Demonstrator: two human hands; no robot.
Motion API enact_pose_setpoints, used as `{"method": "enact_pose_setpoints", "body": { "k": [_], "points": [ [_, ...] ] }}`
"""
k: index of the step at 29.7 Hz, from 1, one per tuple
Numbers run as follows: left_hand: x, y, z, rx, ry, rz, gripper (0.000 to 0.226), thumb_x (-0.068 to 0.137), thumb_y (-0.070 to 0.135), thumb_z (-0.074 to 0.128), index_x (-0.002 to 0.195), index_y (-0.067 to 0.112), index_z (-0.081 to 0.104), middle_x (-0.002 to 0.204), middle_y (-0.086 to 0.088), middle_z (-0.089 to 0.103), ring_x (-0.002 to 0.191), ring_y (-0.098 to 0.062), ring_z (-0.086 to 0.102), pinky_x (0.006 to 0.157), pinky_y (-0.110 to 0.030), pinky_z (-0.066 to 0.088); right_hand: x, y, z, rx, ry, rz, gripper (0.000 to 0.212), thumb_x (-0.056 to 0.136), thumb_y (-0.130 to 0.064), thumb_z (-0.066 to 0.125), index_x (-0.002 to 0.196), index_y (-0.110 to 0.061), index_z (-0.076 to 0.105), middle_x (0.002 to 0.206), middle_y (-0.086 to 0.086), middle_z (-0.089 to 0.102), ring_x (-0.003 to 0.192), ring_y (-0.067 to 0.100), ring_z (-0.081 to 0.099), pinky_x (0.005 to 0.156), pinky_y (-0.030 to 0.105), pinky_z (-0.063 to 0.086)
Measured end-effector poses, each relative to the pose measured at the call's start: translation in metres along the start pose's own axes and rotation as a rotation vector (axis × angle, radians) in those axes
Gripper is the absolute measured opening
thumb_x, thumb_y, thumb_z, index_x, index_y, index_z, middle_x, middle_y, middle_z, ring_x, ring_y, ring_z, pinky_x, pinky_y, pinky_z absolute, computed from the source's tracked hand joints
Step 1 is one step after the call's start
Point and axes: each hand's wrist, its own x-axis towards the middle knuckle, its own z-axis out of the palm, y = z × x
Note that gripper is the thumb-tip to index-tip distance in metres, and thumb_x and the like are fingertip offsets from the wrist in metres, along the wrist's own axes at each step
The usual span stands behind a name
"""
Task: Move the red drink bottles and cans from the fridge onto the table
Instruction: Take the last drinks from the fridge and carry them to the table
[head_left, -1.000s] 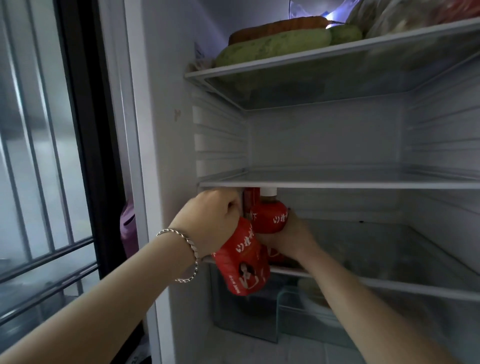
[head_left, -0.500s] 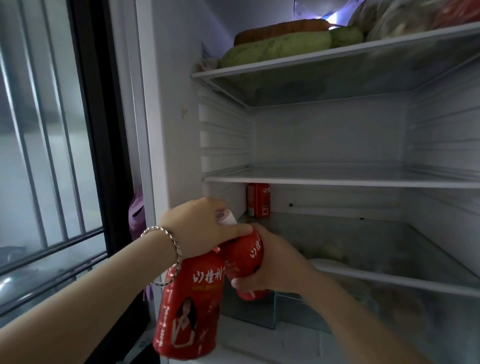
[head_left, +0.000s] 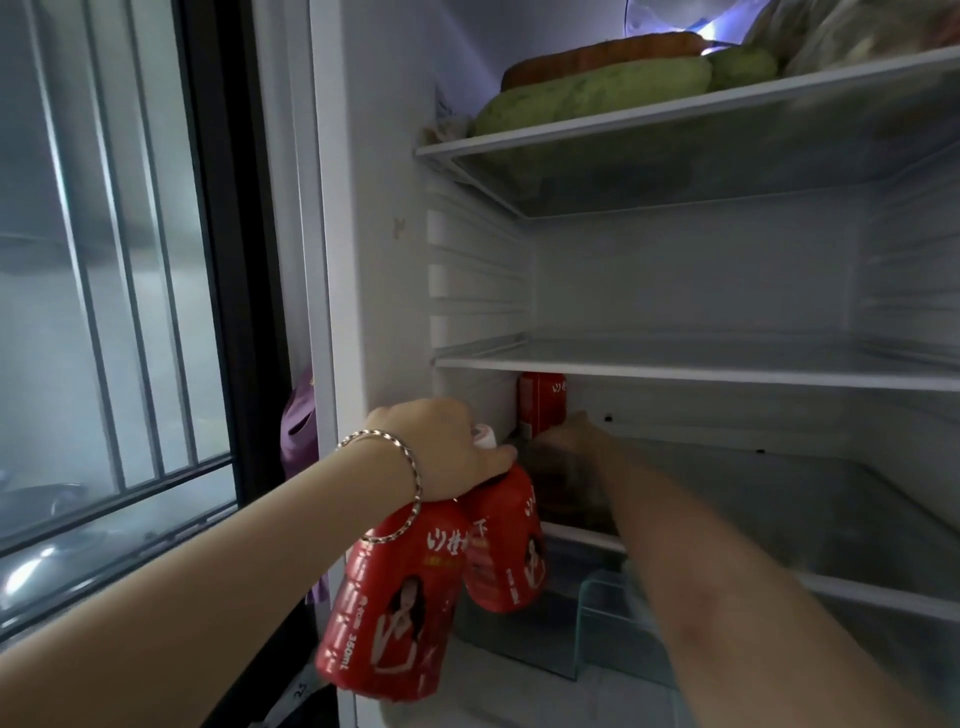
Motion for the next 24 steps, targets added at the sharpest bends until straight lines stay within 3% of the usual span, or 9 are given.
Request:
{"method": "enact_pose_setpoints", "body": {
  "k": [3,7,11,15,17,20,24],
  "points": [
    [0.008,0.0,0.001,-0.001,-0.018,0.001,0.049,0.081,0.068,0.043,0.079,0.02,0.051,0.087,0.0,0.055,0.084,-0.02,0.055,0.082,-0.03,0.046,0.019,0.0,0.01,0.07,0.021,-0.018,0.091,0.075,-0.014,0.076,0.145,-0.001,0.019,0.141,0.02,0.041,0.127,0.035,0.044,0.108,0.045,0.038],
    [0.017,-0.004,0.007,-0.038,-0.045,0.016,0.05,0.081,0.068,0.046,0.067,0.02,0.047,0.073,0.003,0.055,0.076,-0.018,0.058,0.075,-0.029,0.049,0.033,-0.002,0.008,0.06,0.096,-0.031,0.087,0.073,-0.013,0.078,0.141,0.001,0.027,0.138,0.02,0.044,0.126,0.034,0.046,0.103,0.04,0.042],
    [0.018,-0.005,0.012,0.005,-0.044,0.027,0.049,0.081,0.07,0.044,0.072,0.022,0.049,0.079,0.004,0.055,0.078,-0.017,0.058,0.076,-0.029,0.05,0.042,0.002,0.009,0.001,0.135,-0.054,0.095,0.065,-0.034,0.084,0.139,-0.003,0.033,0.137,0.015,0.046,0.126,0.031,0.047,0.104,0.04,0.042],
    [0.017,-0.005,0.015,0.041,-0.046,0.026,0.051,0.081,0.07,0.041,0.083,0.021,0.054,0.084,0.003,0.056,0.079,-0.017,0.057,0.076,-0.029,0.049,0.043,0.001,0.012,0.176,0.197,-0.112,0.093,0.065,-0.017,0.086,0.134,0.002,0.026,0.137,0.018,0.044,0.126,0.032,0.047,0.103,0.044,0.043],
    [0.017,-0.004,0.015,0.048,-0.042,0.025,0.052,0.081,0.071,0.041,0.082,0.02,0.054,0.085,0.003,0.057,0.079,-0.017,0.057,0.075,-0.029,0.049,0.041,0.001,0.014,0.128,0.215,-0.109,0.092,0.064,-0.023,0.087,0.133,0.0,0.032,0.136,0.016,0.047,0.124,0.031,0.049,0.1,0.041,0.045],
    [0.014,-0.004,0.014,0.042,-0.041,0.029,0.052,0.082,0.07,0.041,0.084,0.019,0.055,0.089,0.002,0.058,0.081,-0.017,0.057,0.076,-0.029,0.049,0.03,-0.003,0.019,-0.041,0.165,-0.105,0.081,0.065,-0.036,0.084,0.132,-0.005,0.048,0.133,0.015,0.055,0.12,0.028,0.055,0.099,0.036,0.047],
    [0.009,-0.004,0.007,0.043,-0.033,0.033,0.051,0.083,0.068,0.04,0.084,0.018,0.055,0.088,0.002,0.058,0.079,-0.015,0.055,0.073,-0.028,0.046,0.0,-0.007,0.018,-0.043,0.061,-0.104,0.062,0.07,-0.03,0.081,0.123,-0.009,0.059,0.124,0.012,0.062,0.111,0.025,0.06,0.094,0.035,0.05]
  ]
}}
